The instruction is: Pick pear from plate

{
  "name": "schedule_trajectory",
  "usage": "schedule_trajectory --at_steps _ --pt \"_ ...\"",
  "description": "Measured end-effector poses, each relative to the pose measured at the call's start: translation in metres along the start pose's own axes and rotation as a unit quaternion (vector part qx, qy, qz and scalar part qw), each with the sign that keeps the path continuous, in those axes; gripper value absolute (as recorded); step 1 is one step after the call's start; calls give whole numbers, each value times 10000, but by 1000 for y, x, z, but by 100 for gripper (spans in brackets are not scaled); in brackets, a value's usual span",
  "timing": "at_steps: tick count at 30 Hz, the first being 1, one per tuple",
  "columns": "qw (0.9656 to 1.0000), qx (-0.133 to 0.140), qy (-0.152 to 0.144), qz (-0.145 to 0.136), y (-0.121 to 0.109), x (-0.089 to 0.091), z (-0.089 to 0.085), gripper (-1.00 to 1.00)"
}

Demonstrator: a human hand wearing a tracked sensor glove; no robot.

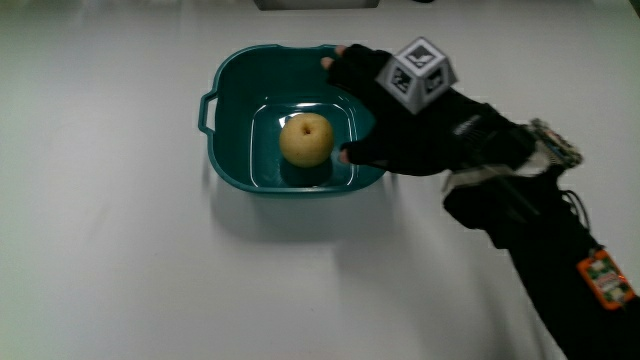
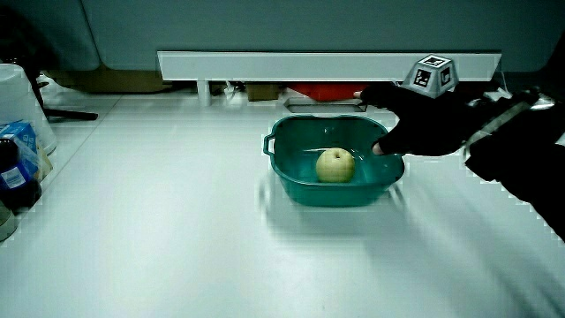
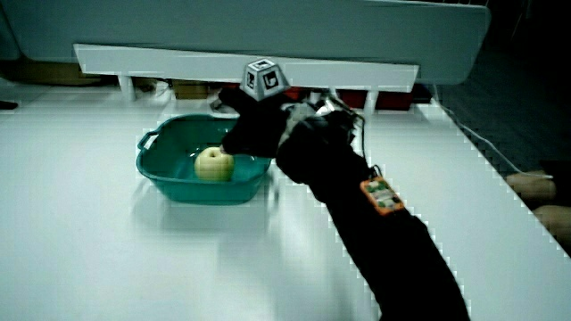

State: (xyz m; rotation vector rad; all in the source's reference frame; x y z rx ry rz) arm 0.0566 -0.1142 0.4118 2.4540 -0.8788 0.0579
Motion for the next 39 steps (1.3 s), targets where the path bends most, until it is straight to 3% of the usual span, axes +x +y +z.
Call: schedule_trajectory --at_steps 11,14,20,27,32,39 --pt "10000 -22 33 -4 50 -18 -39 0" --pt "9997 -169 193 -40 56 -19 -44 0" --pt "9989 -431 141 -149 66 -21 -57 0" --pt "9949 -924 -227 -326 77 -27 -82 0" --pt "9939 -1054 -117 -315 80 -25 -85 0" --pt "9952 -881 -246 -354 78 -27 -82 30"
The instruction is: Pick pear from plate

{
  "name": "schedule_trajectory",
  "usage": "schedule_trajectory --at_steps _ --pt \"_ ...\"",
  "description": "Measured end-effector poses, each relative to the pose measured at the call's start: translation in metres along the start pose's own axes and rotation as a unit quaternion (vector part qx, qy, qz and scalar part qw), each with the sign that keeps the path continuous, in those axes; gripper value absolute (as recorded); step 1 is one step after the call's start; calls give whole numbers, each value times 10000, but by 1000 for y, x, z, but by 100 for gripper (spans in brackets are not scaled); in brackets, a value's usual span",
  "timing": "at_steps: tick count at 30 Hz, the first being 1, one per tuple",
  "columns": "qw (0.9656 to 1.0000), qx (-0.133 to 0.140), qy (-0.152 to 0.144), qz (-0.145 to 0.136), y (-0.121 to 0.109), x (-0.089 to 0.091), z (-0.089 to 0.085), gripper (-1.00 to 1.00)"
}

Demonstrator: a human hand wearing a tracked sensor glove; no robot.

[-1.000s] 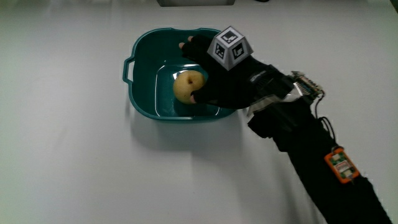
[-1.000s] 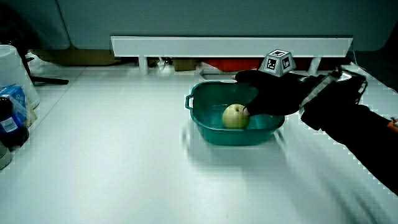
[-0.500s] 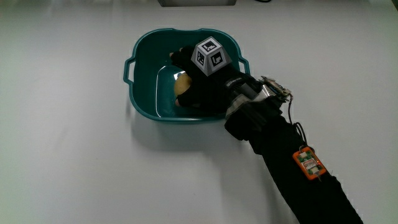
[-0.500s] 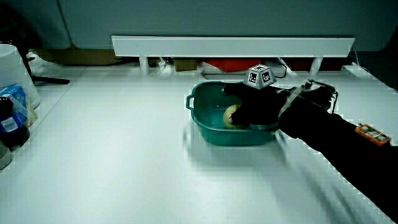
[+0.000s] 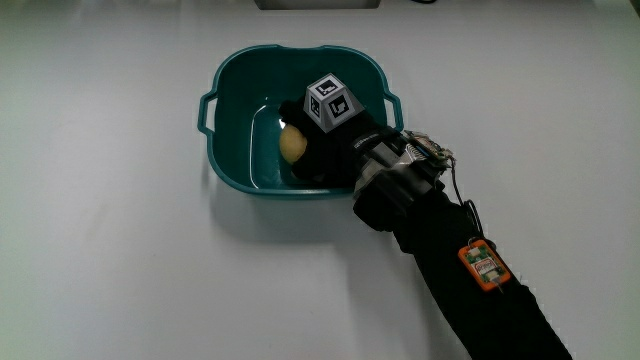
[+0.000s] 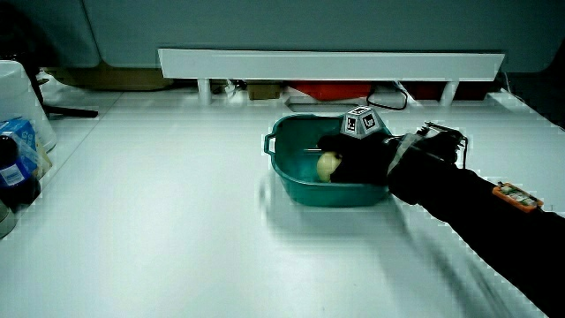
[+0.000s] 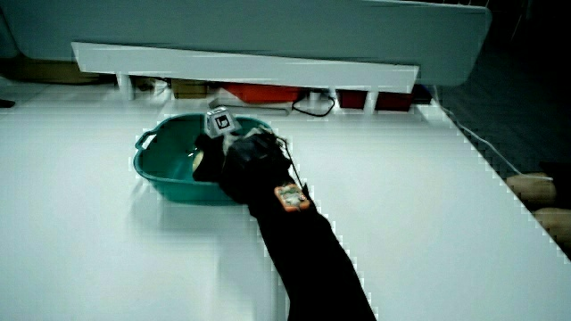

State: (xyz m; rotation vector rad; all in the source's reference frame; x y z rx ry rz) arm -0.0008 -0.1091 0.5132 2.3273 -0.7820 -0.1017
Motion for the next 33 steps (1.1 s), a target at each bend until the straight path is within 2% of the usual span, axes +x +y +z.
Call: schedule_trajectory --at_steps 1,2,4,10,16,18,21,23,27,29,30,31,33 --pt "10000 -86 28 8 2 1 -2 35" --pt "10000 58 19 26 -1 0 1 39" --pt "10000 17 56 58 1 2 -2 48" --pt "9995 287 85 63 -3 3 -1 74" --pt "9997 221 94 88 -3 2 -2 100" --pt "9997 182 75 114 -1 3 -5 100" --pt "9992 365 147 111 -5 6 -2 100" --pt "9981 548 227 191 -12 6 7 100" --pt "9964 702 367 304 -19 13 19 100" --pt "9947 885 389 352 -29 14 28 100" --pt "9941 981 306 344 -34 15 34 100" --pt "9945 906 351 377 -35 17 35 100" --pt "9929 1072 287 432 -46 16 45 100"
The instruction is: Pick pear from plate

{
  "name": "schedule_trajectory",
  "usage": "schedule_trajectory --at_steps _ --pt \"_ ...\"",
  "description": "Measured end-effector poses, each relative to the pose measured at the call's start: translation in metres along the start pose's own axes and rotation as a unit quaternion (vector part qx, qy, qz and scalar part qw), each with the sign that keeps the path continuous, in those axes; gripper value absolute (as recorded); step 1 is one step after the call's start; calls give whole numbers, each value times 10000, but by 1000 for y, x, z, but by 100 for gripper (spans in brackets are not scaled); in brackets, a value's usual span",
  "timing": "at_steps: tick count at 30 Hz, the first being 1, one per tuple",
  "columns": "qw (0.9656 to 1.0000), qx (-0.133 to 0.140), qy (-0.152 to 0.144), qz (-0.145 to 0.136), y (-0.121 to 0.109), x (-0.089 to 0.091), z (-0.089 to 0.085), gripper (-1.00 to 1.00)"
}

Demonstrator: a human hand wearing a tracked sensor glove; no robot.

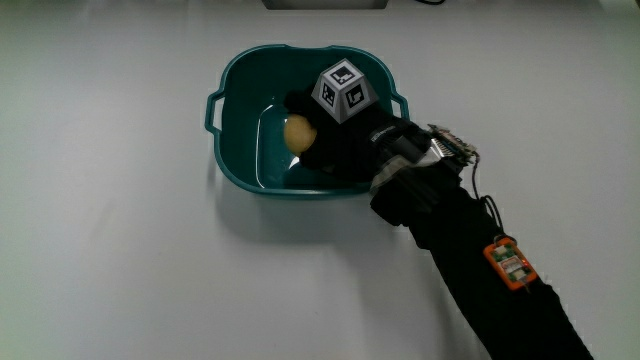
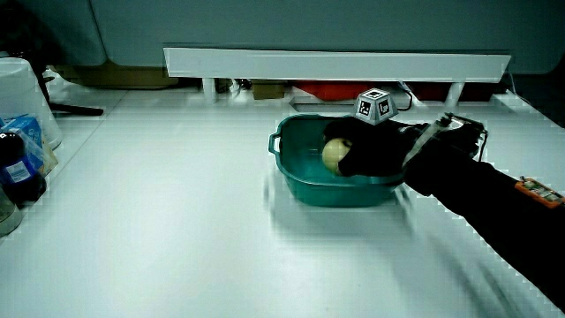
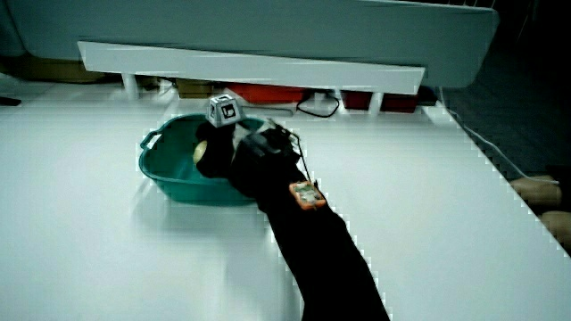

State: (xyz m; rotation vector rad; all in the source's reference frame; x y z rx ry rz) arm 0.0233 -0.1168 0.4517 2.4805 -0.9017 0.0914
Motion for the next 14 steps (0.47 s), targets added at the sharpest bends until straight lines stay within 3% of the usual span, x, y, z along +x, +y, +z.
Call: schedule_trajectory --at_steps 6,11,12,14 --pt "9993 255 -64 252 -24 -3 19 100" --pt "9947 720 -123 721 -54 -20 35 100" --pt "9945 640 -58 826 -59 -23 37 100" --pt "9929 754 -85 916 -67 -30 39 100"
